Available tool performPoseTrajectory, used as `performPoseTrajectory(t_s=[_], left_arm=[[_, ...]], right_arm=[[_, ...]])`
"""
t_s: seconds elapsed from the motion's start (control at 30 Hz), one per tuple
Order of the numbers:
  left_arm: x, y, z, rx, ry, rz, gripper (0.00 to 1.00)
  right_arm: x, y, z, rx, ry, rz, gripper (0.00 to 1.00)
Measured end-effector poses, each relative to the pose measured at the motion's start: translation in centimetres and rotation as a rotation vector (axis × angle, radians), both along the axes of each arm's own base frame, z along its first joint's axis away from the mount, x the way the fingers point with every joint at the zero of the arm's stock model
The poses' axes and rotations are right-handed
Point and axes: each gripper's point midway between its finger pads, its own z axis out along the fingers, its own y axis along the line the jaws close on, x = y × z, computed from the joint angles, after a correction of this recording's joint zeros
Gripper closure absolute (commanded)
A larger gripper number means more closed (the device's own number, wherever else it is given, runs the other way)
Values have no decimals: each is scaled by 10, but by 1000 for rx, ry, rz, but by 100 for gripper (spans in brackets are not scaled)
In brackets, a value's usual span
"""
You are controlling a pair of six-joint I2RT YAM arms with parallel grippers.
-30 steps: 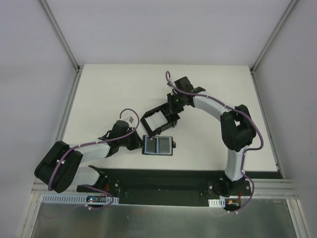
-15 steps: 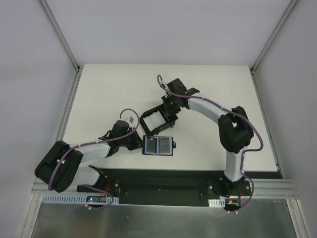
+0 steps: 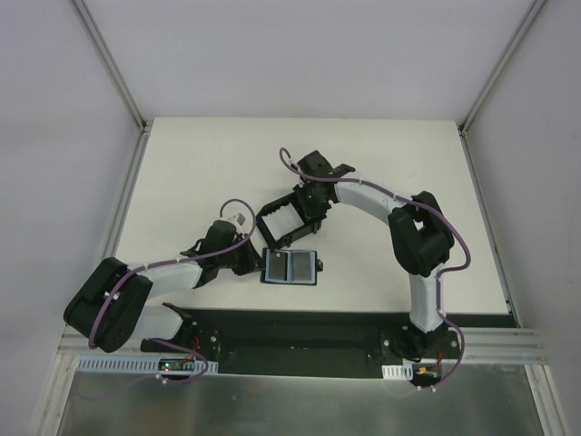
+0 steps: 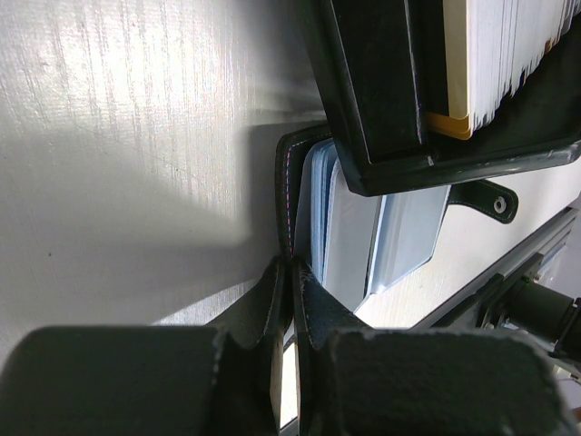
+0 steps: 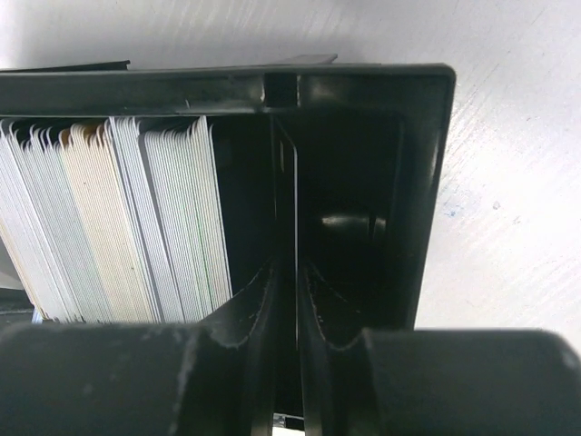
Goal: Put the credit cards into the card holder
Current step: Pick up the credit card from the storage box.
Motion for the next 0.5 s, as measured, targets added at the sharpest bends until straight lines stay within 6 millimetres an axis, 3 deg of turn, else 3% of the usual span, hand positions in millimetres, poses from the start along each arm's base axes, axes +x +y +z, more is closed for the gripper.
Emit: performPoseTrajectory(t_s=[0.1, 0.2, 0.5], left_arm=[[0, 0, 0, 0, 0, 0, 100], [0, 0, 0, 0, 0, 0, 100], [-1, 0, 1, -2, -3, 0, 100]], right_arm=[[0, 1, -1, -8, 1, 7, 84], [1, 2, 0, -7, -2, 12, 100], [7, 5, 13, 4, -41, 18, 100]])
